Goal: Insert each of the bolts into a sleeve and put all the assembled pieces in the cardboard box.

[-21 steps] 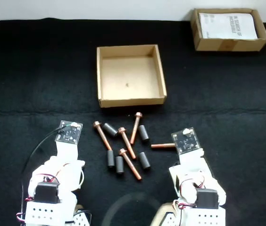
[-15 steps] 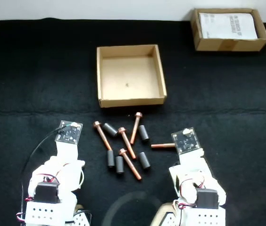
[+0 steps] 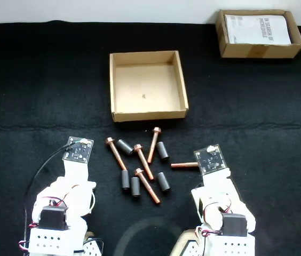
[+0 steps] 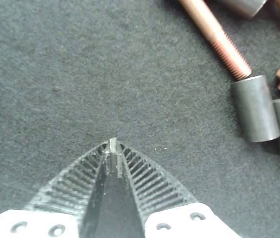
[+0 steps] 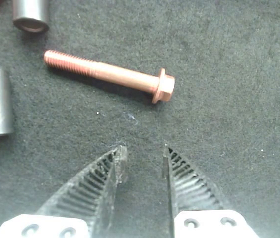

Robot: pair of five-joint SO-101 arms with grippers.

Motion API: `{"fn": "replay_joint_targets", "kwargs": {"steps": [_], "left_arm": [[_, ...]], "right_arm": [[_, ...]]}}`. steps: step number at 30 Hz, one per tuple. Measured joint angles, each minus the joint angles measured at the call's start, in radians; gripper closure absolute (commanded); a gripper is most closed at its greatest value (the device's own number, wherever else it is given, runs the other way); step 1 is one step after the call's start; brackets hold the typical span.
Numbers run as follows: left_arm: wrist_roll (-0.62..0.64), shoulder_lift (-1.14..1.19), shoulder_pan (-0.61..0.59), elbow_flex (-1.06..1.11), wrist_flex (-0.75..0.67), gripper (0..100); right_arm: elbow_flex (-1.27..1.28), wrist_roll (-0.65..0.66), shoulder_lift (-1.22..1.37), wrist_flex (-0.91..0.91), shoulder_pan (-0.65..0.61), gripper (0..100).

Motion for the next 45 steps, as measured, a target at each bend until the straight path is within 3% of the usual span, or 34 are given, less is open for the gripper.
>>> {"fn": "replay_joint_targets", "kwargs": {"steps": [4,12,19,23,29,38,45], "left_arm": [[0.0,0.0,0.0,0.0,-0.011,99],[0.0,0.0,0.0,-0.008,-0.198,99],[-0.023,0.0,-0.026,-0.008,-0.195,79],[0.044,0.0,-0.075,-0.046,-0.175,82],[0.074,0.0,-0.095,-0.143,-0.12,87],[0.074,0.003,-0.087,-0.183,-0.091,87],[0.077,0.247,-0.08,-0.285,-0.089,87]], "right_arm": [[0.0,0.0,0.0,-0.054,-0.021,88.5],[0.0,0.0,0.002,-0.276,-0.026,88.3],[-0.106,0.0,0.005,-0.255,-0.015,88.2],[-0.204,0.0,0.074,-0.189,-0.012,88.2],[-0.423,0.0,0.393,-0.152,-0.014,88.2],[-0.971,-0.038,1.031,0.1,-0.014,88.2],[-1.321,-0.12,1.393,0.267,-0.084,88.2]]}}
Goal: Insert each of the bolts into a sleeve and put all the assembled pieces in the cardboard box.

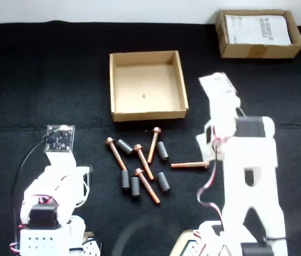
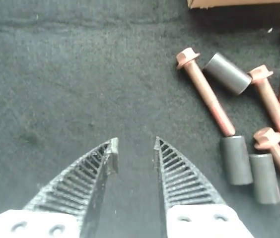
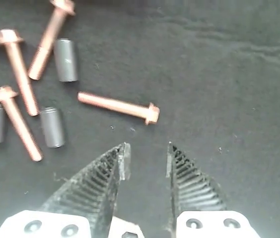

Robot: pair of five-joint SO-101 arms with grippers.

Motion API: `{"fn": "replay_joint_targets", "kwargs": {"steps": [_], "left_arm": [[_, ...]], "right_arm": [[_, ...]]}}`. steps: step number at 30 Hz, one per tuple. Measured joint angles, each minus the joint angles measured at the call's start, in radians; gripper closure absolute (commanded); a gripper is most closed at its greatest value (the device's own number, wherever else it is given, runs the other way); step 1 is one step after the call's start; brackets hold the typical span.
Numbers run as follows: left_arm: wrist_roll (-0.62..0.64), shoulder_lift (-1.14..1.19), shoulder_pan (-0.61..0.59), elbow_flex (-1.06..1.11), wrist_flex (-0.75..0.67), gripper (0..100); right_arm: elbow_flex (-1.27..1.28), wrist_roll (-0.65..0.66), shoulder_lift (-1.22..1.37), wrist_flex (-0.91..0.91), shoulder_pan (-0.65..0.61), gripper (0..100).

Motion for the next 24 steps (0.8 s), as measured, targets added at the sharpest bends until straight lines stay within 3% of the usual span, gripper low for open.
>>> {"fn": "replay_joint_targets", "kwargs": {"steps": [5,12,18,24], "left_arm": [[0.044,0.33,0.005,-0.236,0.014,87],[0.141,0.766,0.005,-0.592,0.16,87],[0.255,0.987,0.005,-0.657,0.183,87],[0.272,1.057,0.006,-0.661,0.183,87]], "right_arm": [[-0.141,-0.061,0.157,0.031,-0.098,88.2],[-0.166,-0.069,0.334,-0.057,-0.213,88.2],[-0.166,-0.069,0.468,-0.163,-0.267,88.2],[-0.166,-0.104,0.574,-0.221,-0.311,88.2]]}}
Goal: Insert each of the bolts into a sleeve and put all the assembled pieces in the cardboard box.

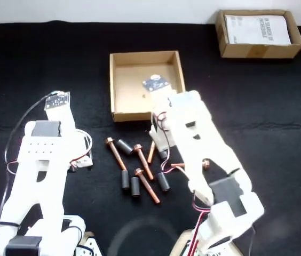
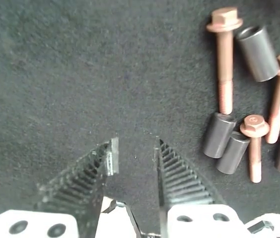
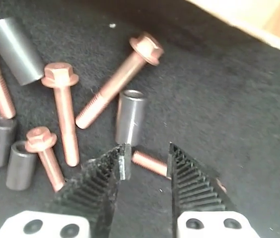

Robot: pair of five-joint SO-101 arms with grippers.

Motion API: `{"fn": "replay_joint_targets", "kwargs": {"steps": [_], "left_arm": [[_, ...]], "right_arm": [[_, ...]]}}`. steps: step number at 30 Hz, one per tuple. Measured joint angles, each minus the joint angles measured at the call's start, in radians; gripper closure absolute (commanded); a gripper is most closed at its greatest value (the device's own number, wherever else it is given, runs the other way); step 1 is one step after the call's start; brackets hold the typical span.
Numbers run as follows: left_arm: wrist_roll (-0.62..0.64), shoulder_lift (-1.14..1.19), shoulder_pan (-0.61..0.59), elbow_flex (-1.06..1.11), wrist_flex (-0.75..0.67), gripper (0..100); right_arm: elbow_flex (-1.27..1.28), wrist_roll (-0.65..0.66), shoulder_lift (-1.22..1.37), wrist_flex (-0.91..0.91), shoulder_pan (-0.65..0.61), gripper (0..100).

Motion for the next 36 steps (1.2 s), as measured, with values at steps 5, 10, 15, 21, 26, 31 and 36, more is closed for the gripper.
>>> {"fn": "replay_joint_targets", "kwargs": {"steps": [5,10,15,21,26,31,36], "left_arm": [[0.0,0.006,0.0,0.0,0.0,87],[0.0,0.006,0.0,0.0,0.0,87],[0.0,0.006,0.0,0.0,0.0,87],[0.0,0.006,0.0,0.028,-0.029,87],[0.0,0.006,0.0,0.146,-0.127,87],[0.0,0.006,0.0,0.201,-0.17,87],[0.0,0.006,0.0,0.201,-0.173,87]], "right_arm": [[0.0,-0.011,0.063,-0.043,-0.021,88.2],[0.0,-0.011,0.109,-0.078,-0.021,88.2],[-0.014,-0.018,0.155,-0.106,-0.026,88.2],[-0.02,-0.02,0.212,-0.121,-0.052,88.6],[-0.025,-0.02,0.222,-0.121,-0.058,98.1],[-0.034,-0.02,0.224,-0.132,-0.048,99.1],[-0.097,-0.02,0.23,-0.075,-0.017,99.1]]}}
